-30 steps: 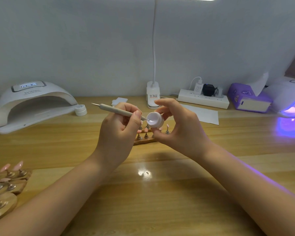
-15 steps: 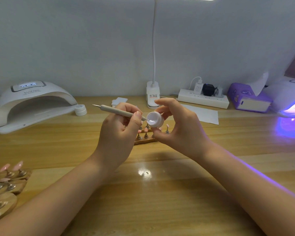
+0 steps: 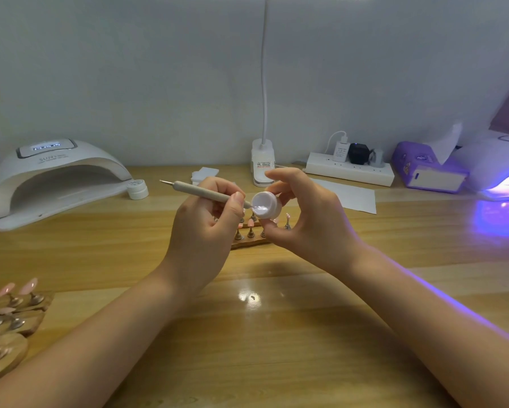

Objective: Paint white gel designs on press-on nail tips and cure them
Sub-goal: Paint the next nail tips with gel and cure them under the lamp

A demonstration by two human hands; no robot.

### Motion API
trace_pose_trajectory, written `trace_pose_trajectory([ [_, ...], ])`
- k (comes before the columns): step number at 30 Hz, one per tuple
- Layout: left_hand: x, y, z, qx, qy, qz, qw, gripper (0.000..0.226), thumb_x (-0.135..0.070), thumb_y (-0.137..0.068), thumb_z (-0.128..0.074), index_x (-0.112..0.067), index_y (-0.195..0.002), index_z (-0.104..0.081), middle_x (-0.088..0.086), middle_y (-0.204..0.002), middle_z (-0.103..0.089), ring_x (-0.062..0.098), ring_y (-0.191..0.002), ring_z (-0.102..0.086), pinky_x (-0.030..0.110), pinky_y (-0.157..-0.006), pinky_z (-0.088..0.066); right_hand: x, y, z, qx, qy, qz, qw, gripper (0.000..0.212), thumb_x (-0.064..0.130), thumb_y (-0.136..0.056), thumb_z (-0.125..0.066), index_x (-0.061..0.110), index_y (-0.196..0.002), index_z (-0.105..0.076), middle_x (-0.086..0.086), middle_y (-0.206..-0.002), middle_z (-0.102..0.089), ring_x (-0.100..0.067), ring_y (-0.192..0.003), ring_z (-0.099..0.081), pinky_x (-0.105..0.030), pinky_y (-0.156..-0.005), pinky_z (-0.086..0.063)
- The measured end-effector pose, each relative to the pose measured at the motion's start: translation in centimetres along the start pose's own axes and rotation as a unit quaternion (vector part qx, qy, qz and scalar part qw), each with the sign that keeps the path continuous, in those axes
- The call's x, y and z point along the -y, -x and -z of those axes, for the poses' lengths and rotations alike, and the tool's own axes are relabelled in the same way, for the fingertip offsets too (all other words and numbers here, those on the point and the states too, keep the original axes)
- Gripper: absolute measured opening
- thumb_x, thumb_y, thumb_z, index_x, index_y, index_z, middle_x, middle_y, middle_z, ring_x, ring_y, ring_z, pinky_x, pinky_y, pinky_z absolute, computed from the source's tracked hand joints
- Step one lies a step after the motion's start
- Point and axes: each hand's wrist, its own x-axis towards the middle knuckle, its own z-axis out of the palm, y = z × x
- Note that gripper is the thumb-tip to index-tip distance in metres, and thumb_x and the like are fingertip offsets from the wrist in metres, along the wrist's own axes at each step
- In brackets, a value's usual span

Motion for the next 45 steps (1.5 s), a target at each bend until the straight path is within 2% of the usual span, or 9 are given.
trace_pose_trajectory([
  [4, 0.0, -0.1, 0.0, 0.004, -0.006, -0.002, 1.0, 0.007, -0.028, -0.089, -0.052, -0.027, -0.083, -0.057, -0.002, -0.076, -0.062, 0.017, -0.065, -0.059, 0.027, -0.057, -0.048, 0.0, 0.0, 0.0, -0.002, 0.0, 0.002, 1.0, 0.063, 0.017, -0.073, -0.082, 0.009, -0.128, -0.051, -0.002, -0.101, -0.066, -0.012, -0.087, -0.062, -0.019, -0.078, -0.052],
  [10, -0.2, -0.1, 0.1, -0.01, 0.003, -0.001, 1.0, 0.01, -0.028, -0.089, -0.052, -0.021, -0.086, -0.059, -0.001, -0.076, -0.063, 0.019, -0.067, -0.061, 0.034, -0.061, -0.052, -0.1, 0.0, 0.0, -0.003, -0.001, -0.001, 1.0, 0.063, 0.016, -0.073, -0.081, 0.009, -0.128, -0.051, -0.002, -0.101, -0.066, -0.012, -0.087, -0.062, -0.021, -0.079, -0.053],
  [16, 0.0, -0.6, 0.3, -0.052, 0.103, 0.062, 0.991, 0.013, -0.021, -0.097, -0.053, -0.019, -0.088, -0.061, -0.006, -0.072, -0.065, 0.005, -0.07, -0.062, 0.017, -0.066, -0.051, -0.1, 0.0, 0.1, -0.005, -0.01, -0.008, 1.0, 0.064, 0.019, -0.074, -0.082, 0.01, -0.129, -0.05, -0.002, -0.101, -0.067, -0.013, -0.086, -0.063, -0.029, -0.078, -0.056],
  [21, 0.3, -0.8, 0.4, -0.062, 0.208, 0.146, 0.965, 0.021, -0.021, -0.097, -0.055, -0.022, -0.08, -0.067, -0.001, -0.072, -0.065, 0.01, -0.069, -0.06, 0.028, -0.069, -0.05, -0.2, 0.0, 0.0, -0.018, -0.017, -0.004, 1.0, 0.064, 0.024, -0.075, -0.083, 0.009, -0.128, -0.05, -0.002, -0.101, -0.069, -0.011, -0.084, -0.065, -0.031, -0.077, -0.057],
  [25, 0.3, -0.9, 0.3, -0.073, 0.241, 0.166, 0.953, 0.02, -0.022, -0.097, -0.056, -0.019, -0.079, -0.066, -0.002, -0.069, -0.064, 0.009, -0.065, -0.06, 0.029, -0.068, -0.049, -0.3, 0.0, 0.0, -0.022, -0.016, 0.0, 1.0, 0.065, 0.027, -0.074, -0.083, 0.008, -0.127, -0.051, -0.002, -0.1, -0.069, -0.01, -0.083, -0.065, -0.029, -0.076, -0.057],
  [31, 0.6, -0.6, 0.3, -0.06, 0.177, 0.108, 0.977, 0.014, -0.021, -0.098, -0.054, -0.018, -0.088, -0.063, -0.004, -0.069, -0.068, 0.009, -0.07, -0.066, 0.019, -0.067, -0.052, -1.7, -0.2, 0.6, -0.076, -0.01, -0.046, 0.996, 0.07, 0.033, -0.071, -0.084, 0.01, -0.125, -0.047, 0.003, -0.096, -0.067, -0.007, -0.079, -0.064, -0.018, -0.073, -0.053],
  [36, 1.5, 0.0, 0.3, -0.044, 0.105, 0.055, 0.992, 0.011, -0.017, -0.098, -0.053, -0.022, -0.092, -0.061, -0.008, -0.077, -0.07, 0.008, -0.078, -0.068, 0.017, -0.07, -0.052, -4.5, -0.1, 1.5, -0.121, -0.016, -0.166, 0.979, 0.072, 0.041, -0.068, -0.083, 0.017, -0.123, -0.043, 0.015, -0.088, -0.058, -0.004, -0.075, -0.062, -0.009, -0.063, -0.048],
  [39, 2.3, 0.2, 0.5, -0.039, 0.072, 0.039, 0.996, 0.011, -0.015, -0.097, -0.053, -0.024, -0.095, -0.059, -0.008, -0.085, -0.069, 0.009, -0.083, -0.068, 0.016, -0.071, -0.052, -6.3, 0.6, 1.6, -0.097, 0.007, -0.232, 0.968, 0.077, 0.045, -0.069, -0.081, 0.017, -0.129, -0.041, 0.02, -0.085, -0.054, -0.006, -0.076, -0.059, -0.017, -0.066, -0.048],
  [45, 3.3, 0.3, 0.8, -0.044, 0.026, 0.017, 0.999, 0.013, -0.019, -0.096, -0.052, -0.03, -0.096, -0.058, -0.009, -0.087, -0.066, 0.004, -0.086, -0.065, 0.013, -0.072, -0.05, -8.0, 1.6, 1.1, -0.011, 0.031, -0.3, 0.953, 0.075, 0.042, -0.075, -0.078, 0.021, -0.134, -0.037, 0.009, -0.099, -0.061, -0.011, -0.087, -0.058, -0.032, -0.078, -0.051],
])
